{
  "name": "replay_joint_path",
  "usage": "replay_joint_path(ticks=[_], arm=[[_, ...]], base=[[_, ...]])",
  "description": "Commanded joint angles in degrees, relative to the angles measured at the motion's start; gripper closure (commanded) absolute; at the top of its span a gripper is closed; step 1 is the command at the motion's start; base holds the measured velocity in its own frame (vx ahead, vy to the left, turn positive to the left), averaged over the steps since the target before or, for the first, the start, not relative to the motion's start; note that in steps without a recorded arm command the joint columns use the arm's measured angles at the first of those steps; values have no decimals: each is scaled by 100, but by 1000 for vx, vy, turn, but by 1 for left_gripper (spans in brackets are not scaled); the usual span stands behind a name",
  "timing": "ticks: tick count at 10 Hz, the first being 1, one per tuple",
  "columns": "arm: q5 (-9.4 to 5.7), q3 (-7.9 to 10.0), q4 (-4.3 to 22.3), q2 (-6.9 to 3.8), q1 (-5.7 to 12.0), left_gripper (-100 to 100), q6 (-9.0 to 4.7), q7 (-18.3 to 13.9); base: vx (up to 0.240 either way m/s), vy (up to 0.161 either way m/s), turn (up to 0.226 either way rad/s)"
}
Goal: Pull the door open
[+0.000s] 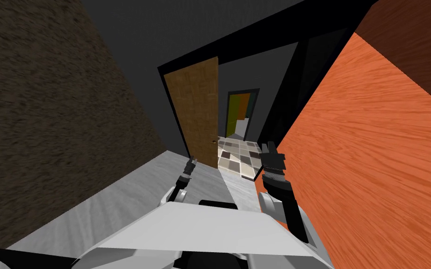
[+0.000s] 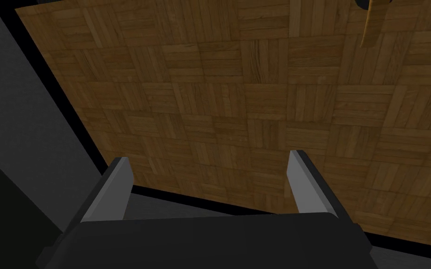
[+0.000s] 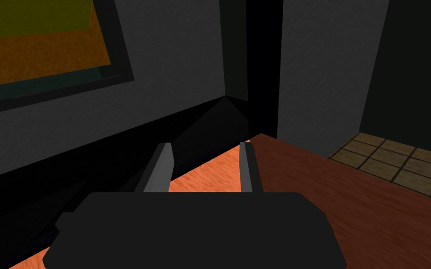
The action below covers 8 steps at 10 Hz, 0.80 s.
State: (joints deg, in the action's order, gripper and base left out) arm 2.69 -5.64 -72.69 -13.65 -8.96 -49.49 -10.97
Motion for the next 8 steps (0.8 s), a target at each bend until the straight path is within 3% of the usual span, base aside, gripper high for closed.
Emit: replay_joint_path(ticks=[1,4,8], arm=[[2,-22,240,-59,53,-100,-56,-91],[-1,-38,607,-136,167,-100,-151,-200],[-6,-71,1299,-284,387,-100,-335,-413]], base=[[105,-78,-42],[102,-50,-28],[90,-39,-40]])
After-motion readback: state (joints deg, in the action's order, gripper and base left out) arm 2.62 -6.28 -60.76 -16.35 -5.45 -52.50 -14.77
